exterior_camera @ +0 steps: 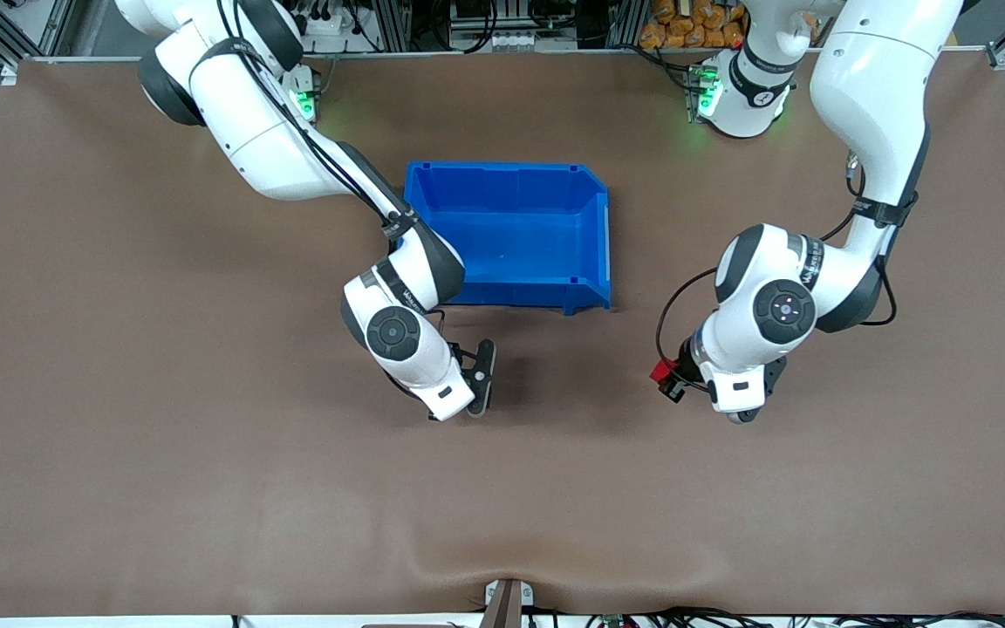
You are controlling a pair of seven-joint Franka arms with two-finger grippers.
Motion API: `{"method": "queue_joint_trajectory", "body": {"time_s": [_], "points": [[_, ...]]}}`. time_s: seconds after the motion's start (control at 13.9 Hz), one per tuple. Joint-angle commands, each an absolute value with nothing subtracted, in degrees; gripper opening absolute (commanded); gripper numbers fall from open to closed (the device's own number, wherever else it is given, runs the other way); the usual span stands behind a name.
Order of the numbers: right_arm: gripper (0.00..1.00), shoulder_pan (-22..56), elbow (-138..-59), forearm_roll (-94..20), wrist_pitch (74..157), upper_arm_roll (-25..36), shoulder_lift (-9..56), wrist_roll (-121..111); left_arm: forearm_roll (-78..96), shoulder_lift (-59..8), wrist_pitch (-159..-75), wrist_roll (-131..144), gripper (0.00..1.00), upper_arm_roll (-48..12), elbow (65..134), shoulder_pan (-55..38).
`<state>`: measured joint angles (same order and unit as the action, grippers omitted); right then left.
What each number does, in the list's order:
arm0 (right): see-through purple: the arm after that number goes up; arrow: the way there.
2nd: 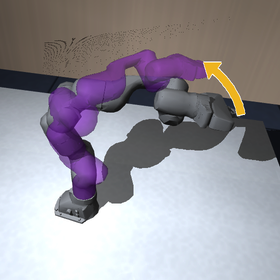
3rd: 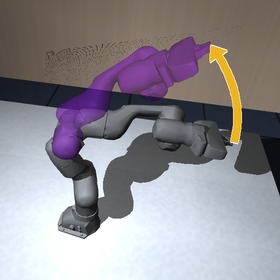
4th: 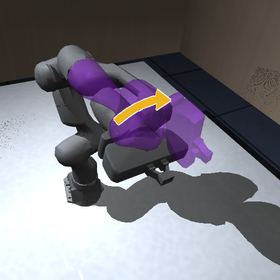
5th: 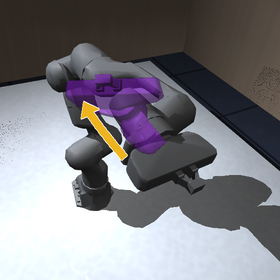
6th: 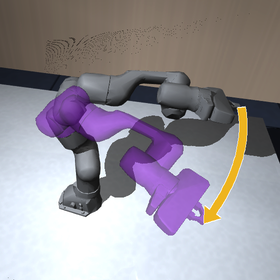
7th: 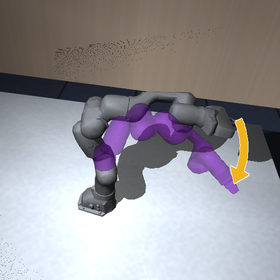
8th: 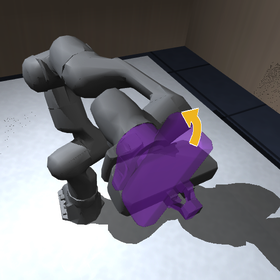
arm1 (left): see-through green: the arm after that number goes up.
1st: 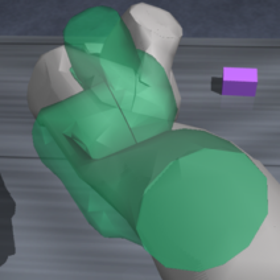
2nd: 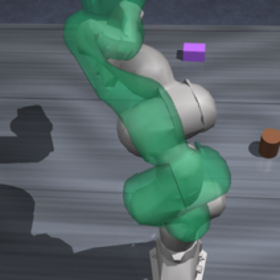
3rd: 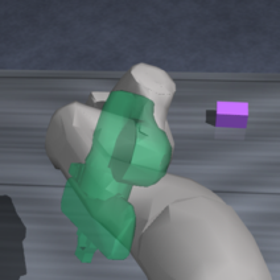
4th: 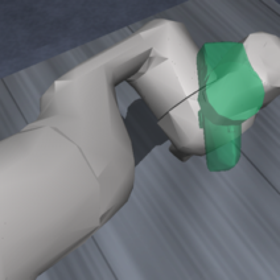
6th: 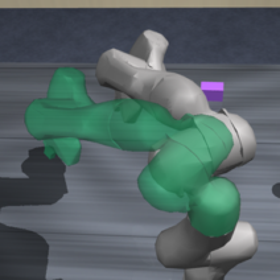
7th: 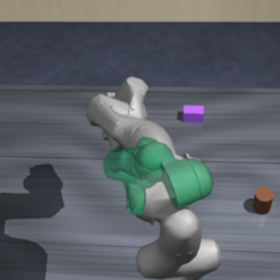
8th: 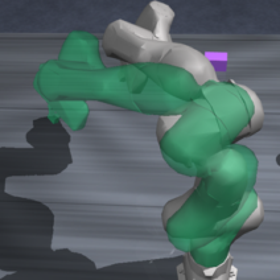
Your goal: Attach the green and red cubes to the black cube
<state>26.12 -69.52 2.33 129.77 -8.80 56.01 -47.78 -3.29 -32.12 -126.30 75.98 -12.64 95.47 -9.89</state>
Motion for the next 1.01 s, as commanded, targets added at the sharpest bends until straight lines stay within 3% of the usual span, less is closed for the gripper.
{"method": "queue_joint_trajectory", "body": {"time_s": [0.0, 0.65, 0.93], "points": [[1.0, 26.6, -69.2, 3.2, 132.4, -8.3, 57.1, -47.1, -3.4, -32.3, -124.7, 81.0, 0.0, -12.5, 94.2, -11.2], [1.0, 25.7, -71.9, 2.6, 131.1, -8.3, 53.1, -46.2, -3.3, -35.0, -125.3, 97.7, 0.0, -12.5, 93.0, -13.5], [1.0, 22.4, -74.9, 2.6, 126.6, -8.3, 47.6, -39.2, -3.3, -40.7, -125.3, 105.4, 0.0, -12.5, 85.2, -16.4]]}}
